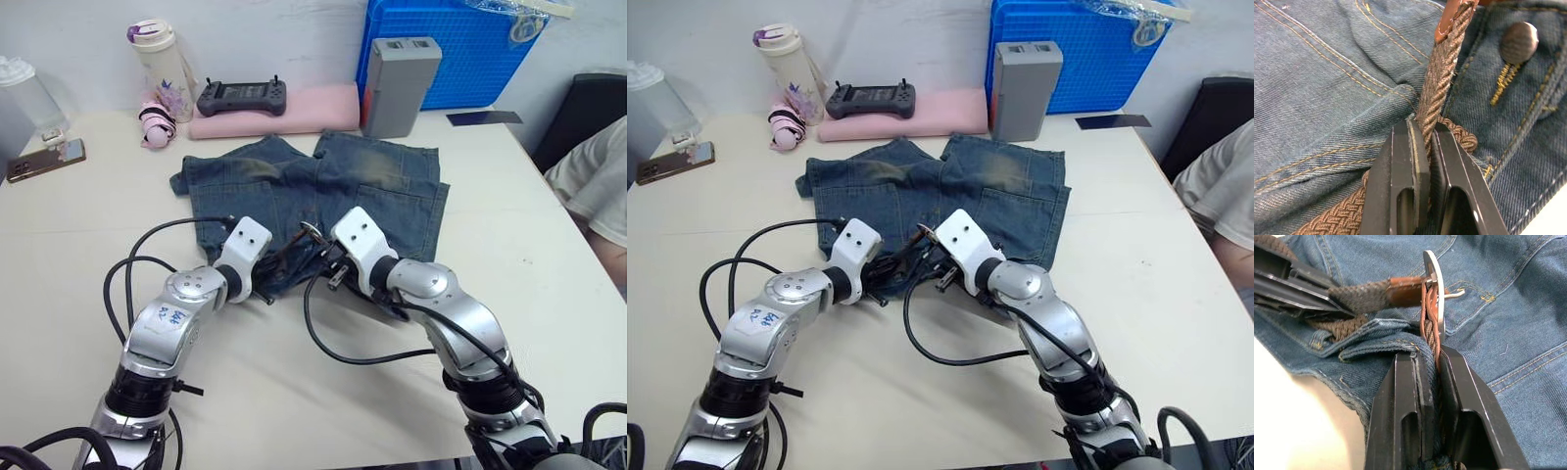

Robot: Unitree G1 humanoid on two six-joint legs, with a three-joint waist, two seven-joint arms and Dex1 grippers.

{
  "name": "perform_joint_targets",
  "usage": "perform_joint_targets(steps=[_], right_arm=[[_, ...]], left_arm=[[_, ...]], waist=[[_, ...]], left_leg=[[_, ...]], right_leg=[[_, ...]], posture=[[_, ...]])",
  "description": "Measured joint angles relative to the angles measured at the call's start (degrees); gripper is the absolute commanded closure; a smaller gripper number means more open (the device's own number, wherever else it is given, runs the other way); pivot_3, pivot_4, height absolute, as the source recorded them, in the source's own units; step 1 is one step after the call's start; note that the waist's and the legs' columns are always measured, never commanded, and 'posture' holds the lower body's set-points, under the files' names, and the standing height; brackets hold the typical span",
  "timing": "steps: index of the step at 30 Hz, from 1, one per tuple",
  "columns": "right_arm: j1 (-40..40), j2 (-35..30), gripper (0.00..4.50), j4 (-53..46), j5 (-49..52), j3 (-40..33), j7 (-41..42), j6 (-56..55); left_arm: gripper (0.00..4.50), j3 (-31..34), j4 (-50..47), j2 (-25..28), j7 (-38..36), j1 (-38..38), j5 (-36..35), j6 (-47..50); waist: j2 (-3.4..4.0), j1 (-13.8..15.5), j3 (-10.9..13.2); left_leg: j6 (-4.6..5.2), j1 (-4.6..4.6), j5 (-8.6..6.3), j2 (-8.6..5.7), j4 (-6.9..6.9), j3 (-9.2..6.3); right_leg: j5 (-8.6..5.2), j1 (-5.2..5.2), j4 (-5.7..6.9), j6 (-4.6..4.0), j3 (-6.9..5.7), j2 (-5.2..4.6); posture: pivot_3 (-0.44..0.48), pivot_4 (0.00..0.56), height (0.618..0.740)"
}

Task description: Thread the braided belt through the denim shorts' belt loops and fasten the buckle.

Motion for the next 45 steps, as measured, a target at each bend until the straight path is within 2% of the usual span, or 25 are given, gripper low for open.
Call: perform_joint_targets(steps=[5, 12, 20, 31, 40, 45], right_arm=[[0.02, -0.35, 4.48, -0.61, 0.08, 0.09, -0.18, 0.17], [0.02, -5.45, 4.48, -2.91, -0.35, 4.1, 0.56, -1.18], [0.01, -8.04, 4.48, -2.97, -0.44, 5.62, 2.18, -1.9], [-1.25, -9.91, 4.48, -0.6, -1.07, 7.82, 4.85, -4.4], [-2.87, -13.11, 4.48, 2.01, -3.14, 12.61, 9.38, -6.82], [-2.87, -14.11, 4.48, 2.64, -4.11, 13.38, 10.92, -8.19]], left_arm=[[4.5, 0.12, 0.07, -0.15, 0.0, 0.01, 0.0, 0.0], [4.5, 0.11, 1.51, -1.12, -0.01, -1.29, 0.11, -0.14], [4.5, -1.28, 4.73, -2.64, -0.79, -3.58, 0.77, -2.71], [4.5, -2.95, 4.74, -3.0, -2.5, -3.7, 1.74, -4.67], [4.5, -6.48, 9.34, -7.1, -4.12, -7.29, 2.48, -7.13], [4.5, -7.05, 10.85, -6.71, -5.42, -7.42, 2.79, -8.8]], waist=[[0.0, 0.05, 0.0], [0.0, 0.28, 0.0], [0.0, 0.62, 0.0], [0.0, 0.81, 0.0], [-0.01, 0.67, 0.0], [-0.01, 0.17, 0.0]], left_leg=[[0.0, 0.0, 0.0, 0.0, 0.0, 0.0], [0.0, 0.01, 0.0, -0.02, 0.01, -0.02], [0.01, 0.0, 0.0, -0.04, 0.04, -0.01], [0.02, -0.01, -0.01, -0.03, 0.03, -0.01], [0.03, -0.02, -0.01, -0.02, 0.03, 0.01], [0.02, -0.03, 0.01, 0.0, 0.05, 0.01]], right_leg=[[0.0, 0.0, 0.0, 0.0, 0.0, 0.0], [0.0, 0.02, -0.03, 0.0, 0.0, -0.02], [0.0, 0.02, -0.03, 0.0, 0.0, -0.04], [0.0, 0.02, -0.05, 0.0, -0.02, -0.03], [0.0, 0.02, -0.04, 0.01, -0.03, 0.0], [0.0, 0.0, -0.04, 0.0, -0.05, 0.01]], posture=[[0.0, 0.15, 0.728], [0.0, 0.15, 0.728], [0.0, 0.15, 0.728], [0.0, 0.15, 0.728], [0.0, 0.15, 0.728], [0.0, 0.15, 0.728]])
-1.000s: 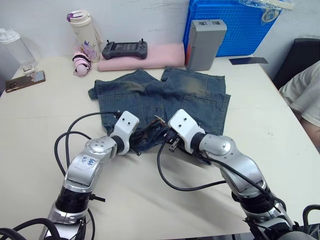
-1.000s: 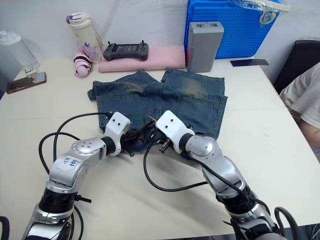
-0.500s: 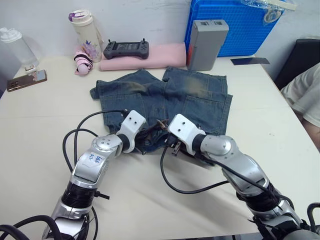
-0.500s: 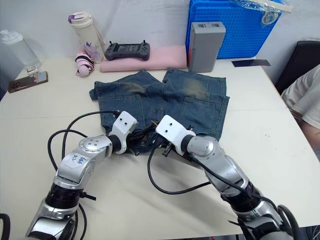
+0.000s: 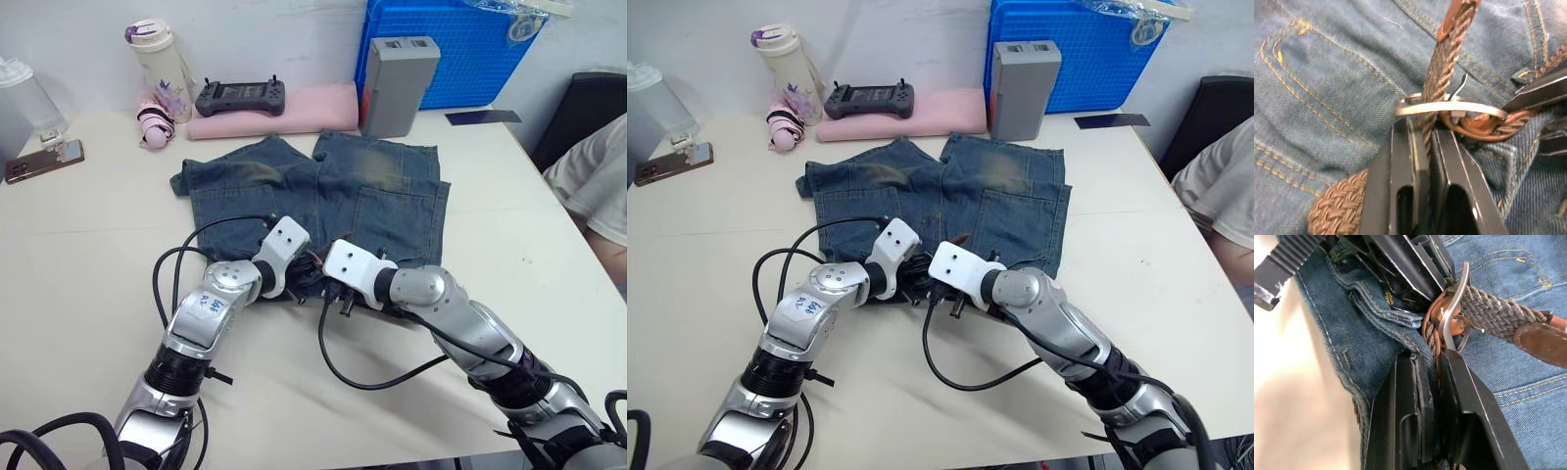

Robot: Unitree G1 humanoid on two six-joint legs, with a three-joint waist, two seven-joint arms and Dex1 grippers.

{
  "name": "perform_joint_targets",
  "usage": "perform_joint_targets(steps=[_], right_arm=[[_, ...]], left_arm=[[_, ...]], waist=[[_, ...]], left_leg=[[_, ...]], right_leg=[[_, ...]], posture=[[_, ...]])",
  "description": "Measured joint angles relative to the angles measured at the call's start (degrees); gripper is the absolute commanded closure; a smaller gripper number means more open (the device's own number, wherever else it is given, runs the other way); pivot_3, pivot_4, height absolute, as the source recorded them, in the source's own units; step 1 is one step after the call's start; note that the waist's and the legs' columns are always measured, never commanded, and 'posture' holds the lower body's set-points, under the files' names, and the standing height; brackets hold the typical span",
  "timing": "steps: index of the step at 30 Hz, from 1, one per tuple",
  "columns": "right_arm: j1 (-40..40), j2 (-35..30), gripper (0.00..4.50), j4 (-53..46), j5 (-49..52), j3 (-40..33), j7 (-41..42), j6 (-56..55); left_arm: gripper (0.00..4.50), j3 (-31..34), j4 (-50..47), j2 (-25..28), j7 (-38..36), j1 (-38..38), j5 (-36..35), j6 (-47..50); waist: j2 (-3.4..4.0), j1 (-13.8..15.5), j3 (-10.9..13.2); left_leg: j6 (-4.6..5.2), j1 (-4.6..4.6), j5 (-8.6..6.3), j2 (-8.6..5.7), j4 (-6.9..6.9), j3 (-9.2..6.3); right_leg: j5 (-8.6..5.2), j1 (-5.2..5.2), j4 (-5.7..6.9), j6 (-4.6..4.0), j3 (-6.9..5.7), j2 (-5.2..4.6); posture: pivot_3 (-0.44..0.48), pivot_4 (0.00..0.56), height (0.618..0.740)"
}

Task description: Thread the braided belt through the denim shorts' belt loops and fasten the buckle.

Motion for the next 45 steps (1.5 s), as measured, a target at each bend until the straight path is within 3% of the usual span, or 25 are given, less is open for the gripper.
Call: perform_joint_targets(steps=[1, 3, 6, 11, 16, 19, 23, 27, 30, 37, 42, 45], right_arm=[[0.01, -0.03, 4.48, 0.0, -0.21, -0.29, 0.11, -0.08], [0.18, 0.14, 3.44, -0.02, -0.18, -0.81, 0.15, -0.15], [1.88, -0.32, 2.23, -1.98, 1.75, -2.52, 1.98, -0.44], [2.33, -2.68, 0.03, -8.21, 10.28, -12.33, 7.66, 1.94], [-1.11, -8.81, 0.03, -5.87, 10.87, -17.69, 10.29, -4.42], [-2.48, -11.1, 0.03, -1.31, 4.79, -14.29, 9.21, -13.2], [-4.08, -13.37, 0.03, 9.63, -10.14, -4.11, 6.5, -34.2], [-4.56, -11.96, 0.03, 14.99, -15.61, -2.4, 5.09, -43.43], [-4.93, -10.22, 0.82, 16.09, -17.26, -2.52, 5.1, -45.67], [-4.16, -9.23, 4.37, 17.24, -18.68, -3.07, 6.22, -46.41], [-3.09, -8.06, 4.48, 17.22, -19.0, -4.4, 7.17, -46.01], [-2.86, -7.62, 4.5, 17.2, -19.18, -4.7, 7.51, -45.83]], left_arm=[[4.5, -0.03, 0.16, 0.1, -0.28, 0.01, 0.11, -0.34], [4.5, -0.14, 0.2, 0.4, -0.66, 0.06, 0.3, -0.78], [4.5, -0.14, 0.1, 0.88, -1.08, 0.49, 0.46, -1.56], [4.5, -0.1, -0.04, 2.0, -1.81, 1.29, 0.51, -2.9], [4.5, -0.14, -0.17, 2.26, -2.03, 1.66, 0.88, -3.68], [4.5, -0.3, -0.2, 2.34, -2.03, 1.81, 1.49, -4.34], [4.5, -2.42, -0.29, 3.37, -1.95, 1.9, 4.38, -7.51], [4.5, -4.49, -0.33, 5.11, -1.98, 1.82, 7.57, -10.79], [4.5, -5.13, -0.34, 5.73, -1.98, 1.82, 9.21, -11.96], [4.5, -5.25, -0.3, 5.87, -2.19, 1.86, 11.22, -12.82], [4.5, -5.22, -0.11, 5.93, -2.34, 1.86, 12.09, -13.3], [3.37, -4.72, -0.1, 5.79, -2.59, 2.02, 12.03, -13.33]], waist=[[0.0, -0.02, 0.0], [0.0, -0.03, 0.0], [0.0, 0.0, 0.0], [0.0, 0.04, 0.0], [0.0, 0.04, 0.0], [-0.01, 0.01, 0.0], [-0.02, 0.04, 0.01], [-0.02, 0.0, 0.01], [-0.02, 0.0, 0.01], [-0.02, -0.01, 0.01], [-0.02, -0.05, 0.01], [-0.02, -0.07, 0.01]], left_leg=[[0.0, 0.0, 0.0, 0.0, 0.01, 0.0], [0.0, 0.0, 0.0, 0.0, 0.02, 0.0], [0.0, -0.01, 0.0, 0.02, -0.01, -0.02], [0.03, -0.01, -0.02, 0.01, 0.04, -0.03], [0.03, 0.03, -0.02, 0.0, 0.02, -0.01], [0.02, 0.05, -0.01, -0.02, 0.03, 0.04], [-0.02, 0.04, 0.02, -0.01, 0.03, 0.08], [-0.01, 0.04, 0.03, 0.0, 0.06, 0.09], [-0.02, 0.04, 0.05, 0.01, 0.06, 0.08], [-0.01, 0.04, 0.05, 0.02, 0.07, 0.07], [0.0, 0.04, 0.07, 0.02, 0.07, 0.07], [0.01, 0.04, 0.07, 0.02, 0.07, 0.07]], right_leg=[[0.0, 0.0, 0.0, 0.0, 0.01, 0.0], [0.0, 0.0, 0.0, 0.0, 0.01, 0.0], [0.0, 0.0, 0.0, 0.0, -0.01, 0.0], [0.0, 0.02, -0.05, 0.01, 0.0, -0.01], [0.0, 0.02, -0.09, 0.0, 0.02, -0.01], [0.0, 0.02, -0.13, 0.01, 0.05, -0.01], [0.0, 0.0, -0.06, 0.01, 0.06, -0.01], [0.0, 0.0, -0.05, 0.01, 0.06, -0.01], [0.0, 0.0, -0.04, 0.01, 0.05, 0.0], [0.0, 0.01, 0.03, 0.01, 0.05, 0.0], [0.0, 0.0, 0.05, 0.01, 0.05, 0.0], [0.0, 0.0, 0.07, 0.01, 0.05, 0.0]], posture=[[0.0, 0.15, 0.728], [0.0, 0.15, 0.728], [0.0, 0.15, 0.728], [0.0, 0.15, 0.728], [0.0, 0.15, 0.728], [0.0, 0.15, 0.728], [0.0, 0.15, 0.728], [0.0, 0.15, 0.728], [0.0, 0.15, 0.728], [0.0, 0.15, 0.728], [0.0, 0.15, 0.728], [0.0, 0.15, 0.728]])
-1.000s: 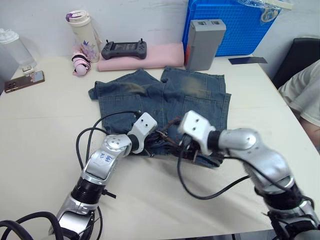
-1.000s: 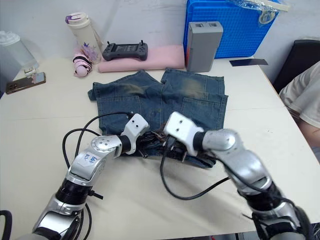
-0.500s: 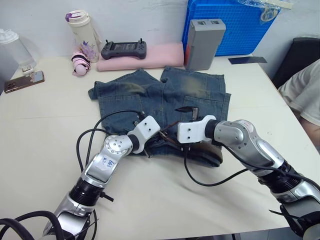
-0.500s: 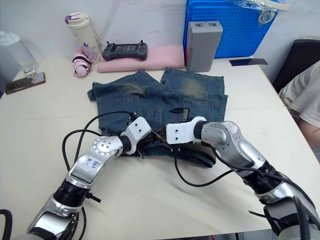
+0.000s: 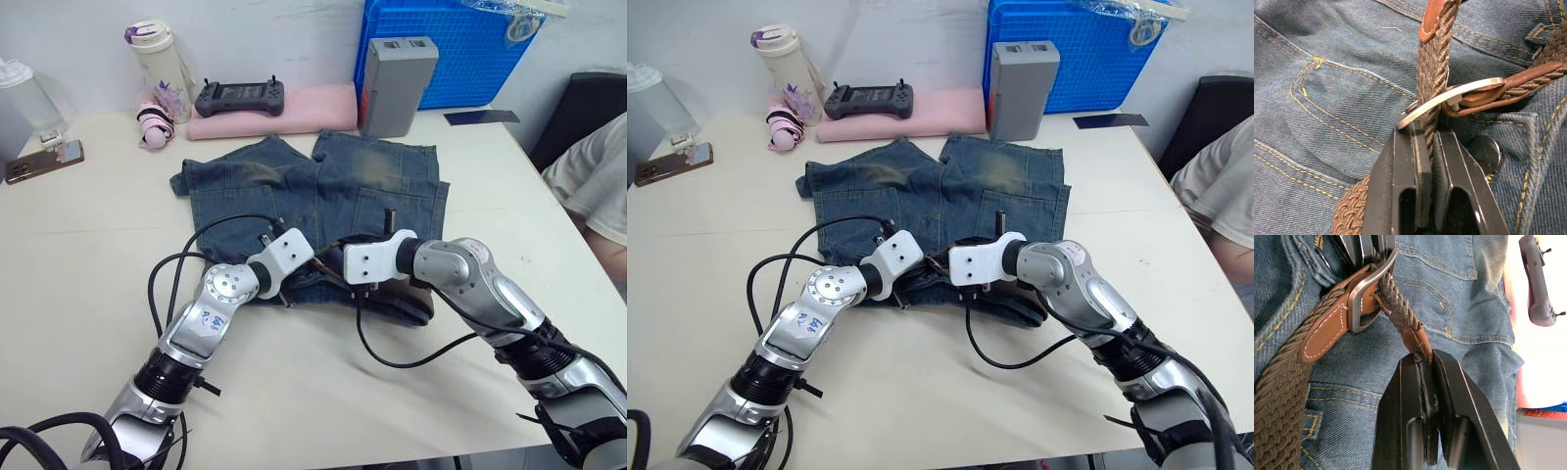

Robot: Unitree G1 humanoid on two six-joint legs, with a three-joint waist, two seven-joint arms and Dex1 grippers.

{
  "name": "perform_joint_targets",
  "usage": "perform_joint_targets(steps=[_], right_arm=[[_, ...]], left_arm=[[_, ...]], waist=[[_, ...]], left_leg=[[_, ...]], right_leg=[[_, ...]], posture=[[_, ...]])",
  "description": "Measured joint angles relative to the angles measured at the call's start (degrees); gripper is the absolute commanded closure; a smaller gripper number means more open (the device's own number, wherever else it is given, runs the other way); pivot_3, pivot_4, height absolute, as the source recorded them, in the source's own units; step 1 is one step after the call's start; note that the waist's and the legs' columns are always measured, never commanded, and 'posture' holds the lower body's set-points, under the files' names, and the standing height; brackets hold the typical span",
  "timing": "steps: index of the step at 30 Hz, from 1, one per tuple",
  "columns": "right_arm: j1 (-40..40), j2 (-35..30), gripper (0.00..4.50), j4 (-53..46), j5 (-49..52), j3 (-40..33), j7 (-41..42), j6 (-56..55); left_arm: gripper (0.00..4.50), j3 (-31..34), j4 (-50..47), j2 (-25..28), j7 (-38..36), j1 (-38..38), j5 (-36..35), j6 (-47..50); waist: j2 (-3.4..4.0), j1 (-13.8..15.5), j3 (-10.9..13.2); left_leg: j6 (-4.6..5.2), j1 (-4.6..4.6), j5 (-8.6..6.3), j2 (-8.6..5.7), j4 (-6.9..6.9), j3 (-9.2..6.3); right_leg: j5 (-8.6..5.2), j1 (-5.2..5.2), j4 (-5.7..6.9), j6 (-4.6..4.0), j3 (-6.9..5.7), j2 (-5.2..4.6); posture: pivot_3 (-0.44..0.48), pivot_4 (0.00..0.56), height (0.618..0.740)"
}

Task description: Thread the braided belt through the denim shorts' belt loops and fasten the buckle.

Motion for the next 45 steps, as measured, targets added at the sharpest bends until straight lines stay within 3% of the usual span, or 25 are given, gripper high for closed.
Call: perform_joint_targets(steps=[3, 7, 10, 15, 18, 26, 32, 39, 42, 45], right_arm=[[0.45, 0.76, 4.5, 0.0, -0.15, -0.24, 0.2, 0.28], [1.0, 1.4, 4.5, -0.09, -0.22, -0.61, 0.29, 1.06], [1.09, 1.51, 4.5, -0.12, -0.39, -1.0, 0.33, 1.38], [1.28, 1.75, 4.5, -0.13, -0.63, -1.96, 0.34, 1.79], [1.67, 2.27, 4.5, -0.17, -0.89, -2.1, 0.23, 2.16], [6.36, 0.78, 4.5, -3.08, 0.76, -6.88, 0.24, 2.34], [8.7, -3.98, 4.5, -4.52, 4.75, -17.06, 0.3, 3.81], [8.29, -2.15, 4.5, -7.46, 6.87, -18.04, 0.07, 3.26], [7.1, -0.32, 4.5, -8.69, 6.21, -15.73, -0.11, 3.22], [5.43, 1.42, 4.5, -9.09, 4.21, -13.04, -0.43, 3.62]], left_arm=[[2.07, 2.51, -0.57, -0.47, -1.54, 0.8, -2.4, 0.47], [0.26, 10.34, -5.0, -1.71, -5.87, 2.49, -12.68, 9.22], [0.41, 17.76, -7.05, -0.73, -9.02, 3.43, -20.53, 14.96], [2.32, 29.74, -3.4, 5.57, -13.69, 3.66, -28.27, 17.47], [3.44, 29.28, 8.41, 11.59, -15.98, 0.76, -25.3, 11.52], [3.44, 18.18, 35.13, 10.87, -17.4, -11.38, -14.77, -4.12], [3.44, 17.55, 41.24, 10.6, -19.33, -13.43, -13.04, -9.39], [3.44, 18.29, 41.69, 9.73, -19.83, -13.37, -12.66, -11.99], [2.62, 19.84, 40.37, 8.5, -19.62, -12.86, -13.87, -13.36], [1.36, 22.04, 33.05, 8.02, -20.7, -11.29, -17.25, -13.57]], waist=[[0.0, 0.01, 0.0], [0.0, -0.03, 0.0], [0.0, -0.15, 0.0], [0.0, -0.18, 0.0], [0.0, 0.15, 0.0], [-0.02, 0.09, 0.0], [-0.02, 0.03, 0.0], [-0.02, 0.03, 0.0], [-0.03, 0.0, 0.01], [-0.07, -0.06, 0.03]], left_leg=[[0.0, 0.0, 0.0, 0.01, 0.0, 0.0], [0.01, -0.02, 0.01, 0.01, 0.02, -0.03], [-0.04, -0.01, 0.03, 0.02, 0.02, -0.05], [-0.09, 0.01, 0.06, 0.03, 0.02, -0.06], [-0.09, -0.01, 0.06, -0.03, 0.02, -0.08], [-0.02, -0.16, 0.02, -0.1, 0.0, -0.02], [-0.02, 0.02, 0.09, -0.09, 0.04, 0.01], [-0.06, 0.0, 0.11, -0.07, 0.04, 0.01], [-0.04, -0.04, 0.1, -0.08, 0.04, 0.0], [-0.04, -0.13, 0.1, -0.07, 0.04, -0.02]], right_leg=[[0.0, 0.0, 0.0, 0.0, -0.01, 0.0], [0.0, 0.0, 0.03, 0.0, -0.01, 0.0], [0.0, 0.0, 0.02, 0.0, -0.02, 0.01], [-0.01, 0.0, -0.01, -0.01, -0.03, 0.03], [-0.01, 0.01, 0.0, -0.01, -0.05, 0.01], [0.03, -0.04, -0.04, 0.05, -0.11, 0.08], [0.03, 0.01, 0.05, 0.05, -0.01, 0.03], [0.03, -0.02, 0.18, 0.05, 0.0, 0.02], [0.03, -0.02, 0.12, 0.05, -0.01, 0.02], [0.03, -0.08, 0.07, 0.05, -0.05, 0.02]], posture=[[0.0, 0.15, 0.728], [0.0, 0.15, 0.728], [0.0, 0.15, 0.728], [0.0, 0.15, 0.728], [0.0, 0.15, 0.728], [0.0, 0.15, 0.728], [0.0, 0.15, 0.728], [0.0, 0.15, 0.728], [0.0, 0.15, 0.728], [0.0, 0.15, 0.728]])
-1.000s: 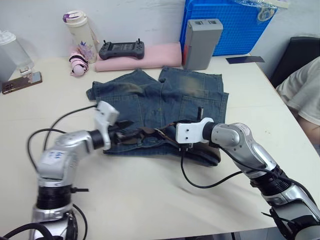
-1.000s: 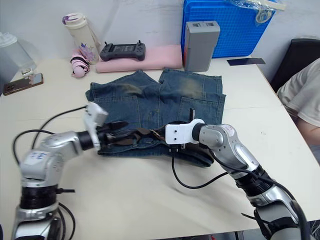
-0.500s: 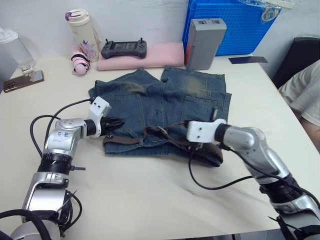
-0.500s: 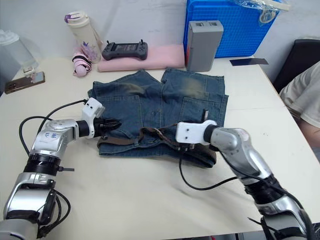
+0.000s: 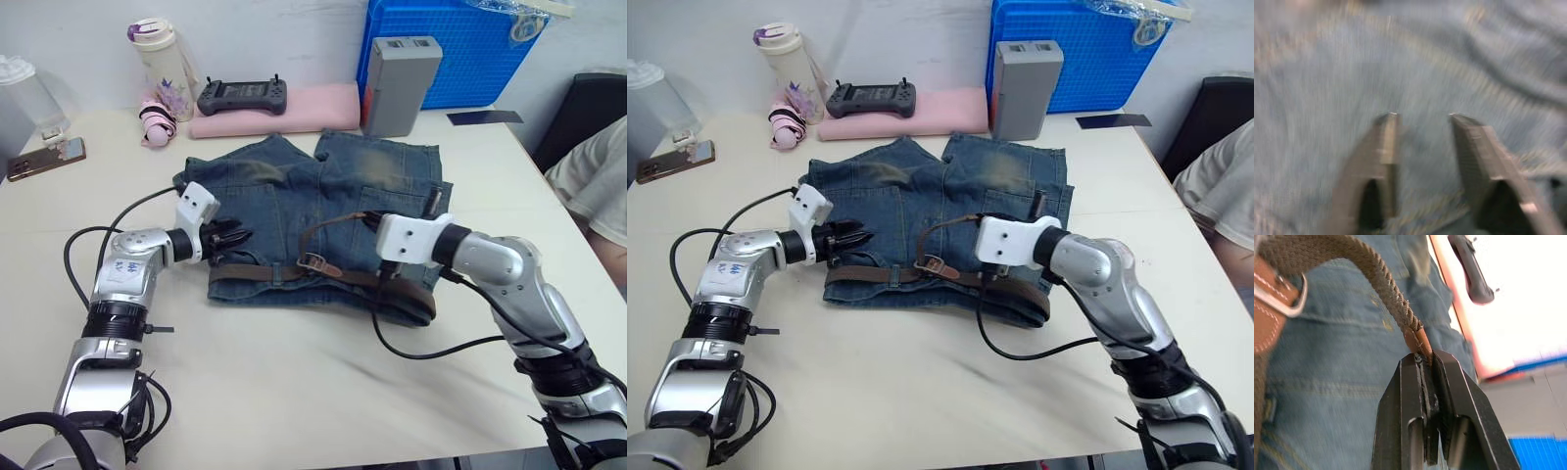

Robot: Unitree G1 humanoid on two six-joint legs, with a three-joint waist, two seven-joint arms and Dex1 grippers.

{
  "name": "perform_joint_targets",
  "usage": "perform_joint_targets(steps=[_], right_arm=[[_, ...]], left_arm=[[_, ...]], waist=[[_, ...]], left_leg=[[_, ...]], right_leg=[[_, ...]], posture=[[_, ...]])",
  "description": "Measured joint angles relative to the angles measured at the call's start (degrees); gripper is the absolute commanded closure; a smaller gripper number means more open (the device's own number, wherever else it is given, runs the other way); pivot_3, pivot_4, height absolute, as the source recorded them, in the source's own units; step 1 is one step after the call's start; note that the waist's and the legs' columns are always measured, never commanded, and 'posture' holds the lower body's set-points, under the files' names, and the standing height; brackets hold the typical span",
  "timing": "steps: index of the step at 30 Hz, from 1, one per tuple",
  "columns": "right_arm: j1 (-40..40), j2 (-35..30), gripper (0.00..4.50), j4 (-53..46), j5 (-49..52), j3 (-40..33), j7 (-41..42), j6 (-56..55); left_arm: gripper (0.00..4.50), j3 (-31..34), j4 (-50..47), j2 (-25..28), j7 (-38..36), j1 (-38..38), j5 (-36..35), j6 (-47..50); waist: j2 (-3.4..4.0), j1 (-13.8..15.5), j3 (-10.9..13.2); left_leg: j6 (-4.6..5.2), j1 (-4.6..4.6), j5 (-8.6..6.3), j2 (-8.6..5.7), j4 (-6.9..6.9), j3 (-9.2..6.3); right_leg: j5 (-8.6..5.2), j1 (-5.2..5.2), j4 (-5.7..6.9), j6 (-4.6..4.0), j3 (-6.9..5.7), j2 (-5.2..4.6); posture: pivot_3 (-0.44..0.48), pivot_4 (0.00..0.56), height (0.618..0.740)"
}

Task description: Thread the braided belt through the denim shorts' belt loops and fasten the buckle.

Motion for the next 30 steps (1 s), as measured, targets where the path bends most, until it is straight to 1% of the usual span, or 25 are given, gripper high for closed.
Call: perform_joint_targets(steps=[1, 2, 5, 7, 9, 13, 18, 19, 21, 22, 23, 24, 26, 27, 28, 29, 30], right_arm=[[-0.34, 0.56, 4.5, -0.02, -0.49, 0.62, -0.12, 0.06], [-0.72, 0.84, 4.5, -0.01, -1.19, 1.4, -0.22, 0.18], [-1.28, 1.48, 4.5, 0.02, -2.43, 2.44, -0.26, 0.32], [-1.29, 1.58, 4.5, 0.06, -3.01, 2.62, -0.26, 0.34], [-1.36, 1.74, 4.5, 0.1, -3.55, 2.77, -0.26, 0.34], [-1.76, 2.5, 4.5, 0.16, -4.14, 3.51, -0.25, 0.34], [-1.8, 2.51, 4.5, 0.2, -4.64, 3.54, -0.23, 0.44], [-1.84, 2.56, 4.5, 0.2, -4.65, 3.54, -0.2, 0.48], [-1.84, 2.61, 4.5, 0.2, -4.65, 3.54, -0.15, 0.61], [-1.84, 2.67, 4.5, 0.2, -4.65, 3.53, -0.1, 0.74], [-1.84, 2.69, 4.5, 0.2, -4.65, 3.54, -0.05, 1.05], [-1.84, 2.69, 4.5, 0.2, -4.66, 3.54, -0.01, 1.14], [-1.84, 2.69, 4.5, 0.2, -4.69, 3.53, 0.06, 1.24], [-1.84, 2.72, 4.5, 0.2, -4.68, 3.53, 0.12, 1.41], [-1.84, 2.82, 4.5, 0.2, -4.65, 3.53, 0.21, 1.65], [-1.84, 2.91, 4.5, 0.19, -4.59, 3.53, 0.34, 2.04], [-1.84, 3.11, 4.5, 0.18, -4.45, 3.53, 0.53, 2.56]], left_arm=[[0.78, 0.35, -3.6, -0.14, -0.61, 0.28, -1.54, 0.53], [0.42, 1.07, -7.56, -0.49, -1.05, 0.56, -3.54, 1.66], [0.42, 1.81, -17.37, -1.77, -2.05, 1.74, -8.54, 4.99], [0.42, 1.0, -21.7, -2.83, -2.26, 3.36, -9.95, 6.0], [0.42, -1.01, -23.67, -3.76, -2.14, 4.84, -9.84, 6.21], [0.42, -5.6, -22.94, -5.11, -0.48, 5.27, -5.8, 3.34], [0.42, -6.84, -18.5, -6.2, 1.2, 3.38, -2.04, -0.69], [0.82, -7.13, -17.65, -6.27, 1.67, 2.78, -1.15, -1.65], [1.09, -8.0, -16.38, -6.22, 2.08, 2.19, 0.56, -3.1], [1.57, -8.4, -16.02, -6.22, 2.27, 2.2, 1.22, -3.65], [1.86, -8.94, -15.33, -6.25, 2.3, 2.21, 1.87, -4.25], [2.28, -8.99, -14.82, -6.29, 2.31, 2.23, 2.11, -4.51], [2.85, -8.98, -14.41, -6.34, 2.45, 2.3, 2.42, -4.76], [3.37, -8.99, -14.28, -6.43, 2.79, 2.32, 2.69, -5.02], [3.67, -8.98, -14.26, -6.54, 3.15, 2.32, 2.97, -5.15], [3.94, -8.99, -14.2, -6.81, 3.51, 2.32, 3.23, -5.32], [3.94, -9.0, -14.1, -7.12, 3.83, 2.41, 3.57, -5.41]], waist=[[0.0, -0.02, 0.0], [0.0, -0.03, 0.0], [0.0, 0.02, 0.0], [0.0, 0.0, 0.0], [0.0, 0.0, 0.0], [0.0, 0.01, 0.0], [0.0, 0.05, 0.0], [0.0, 0.05, 0.0], [0.0, 0.05, 0.0], [0.0, 0.05, 0.0], [0.0, 0.04, 0.0], [0.0, 0.01, 0.0], [0.0, -0.01, 0.0], [0.0, 0.01, 0.0], [0.0, 0.03, 0.0], [0.0, 0.03, 0.0], [0.0, 0.04, 0.0]], left_leg=[[0.0, -0.01, 0.0, 0.0, 0.0, 0.0], [0.0, -0.01, 0.0, 0.0, 0.0, 0.0], [0.0, 0.0, 0.0, -0.02, 0.01, -0.01], [0.0, 0.04, 0.0, -0.02, 0.01, 0.0], [0.0, 0.05, 0.01, -0.01, 0.01, 0.0], [-0.01, 0.06, 0.01, -0.01, 0.01, 0.01], [-0.01, 0.06, 0.01, 0.01, 0.01, 0.01], [-0.01, 0.05, 0.01, 0.01, 0.01, 0.01], [0.0, 0.05, 0.01, 0.0, 0.01, 0.01], [0.0, 0.05, 0.01, 0.0, 0.01, 0.01], [0.0, 0.05, 0.01, 0.0, 0.01, 0.01], [0.0, 0.05, 0.01, 0.01, 0.01, 0.01], [0.0, 0.05, 0.01, 0.01, 0.01, 0.01], [0.0, 0.05, 0.01, 0.02, 0.01, 0.01], [0.0, 0.05, 0.01, 0.01, 0.01, 0.01], [0.0, 0.05, 0.01, 0.01, 0.01, 0.01], [0.01, 0.05, 0.01, 0.01, 0.01, 0.01]], right_leg=[[0.0, 0.0, 0.0, 0.0, 0.0, 0.0], [0.0, 0.0, -0.01, 0.0, 0.0, 0.0], [0.01, 0.03, -0.01, 0.01, 0.0, 0.0], [0.01, 0.05, 0.01, 0.01, 0.02, 0.0], [0.01, 0.05, 0.03, 0.01, 0.02, 0.02], [0.01, 0.05, 0.04, 0.01, 0.03, 0.06], [0.01, 0.04, 0.02, 0.01, 0.02, 0.07], [0.01, 0.04, 0.01, 0.01, 0.01, 0.07], [0.01, 0.04, 0.01, 0.01, 0.02, 0.07], [0.01, 0.04, 0.01, 0.01, 0.02, 0.07], [0.01, 0.04, 0.0, 0.01, 0.02, 0.07], [0.01, 0.04, 0.01, 0.01, 0.01, 0.07], [0.01, 0.04, 0.01, 0.01, 0.01, 0.07], [0.01, 0.04, 0.01, 0.01, 0.01, 0.07], [0.01, 0.04, 0.01, 0.01, 0.01, 0.07], [0.01, 0.04, 0.01, 0.01, 0.02, 0.06], [0.01, 0.04, 0.01, 0.01, 0.01, 0.06]], posture=[[0.0, 0.15, 0.728], [0.0, 0.15, 0.728], [0.0, 0.15, 0.728], [0.0, 0.15, 0.728], [0.0, 0.15, 0.728], [0.0, 0.15, 0.728], [0.0, 0.15, 0.728], [0.0, 0.15, 0.728], [0.0, 0.15, 0.728], [0.0, 0.15, 0.728], [0.0, 0.15, 0.728], [0.0, 0.15, 0.728], [0.0, 0.15, 0.728], [0.0, 0.15, 0.728], [0.0, 0.15, 0.728], [0.0, 0.15, 0.728], [0.0, 0.15, 0.728]])
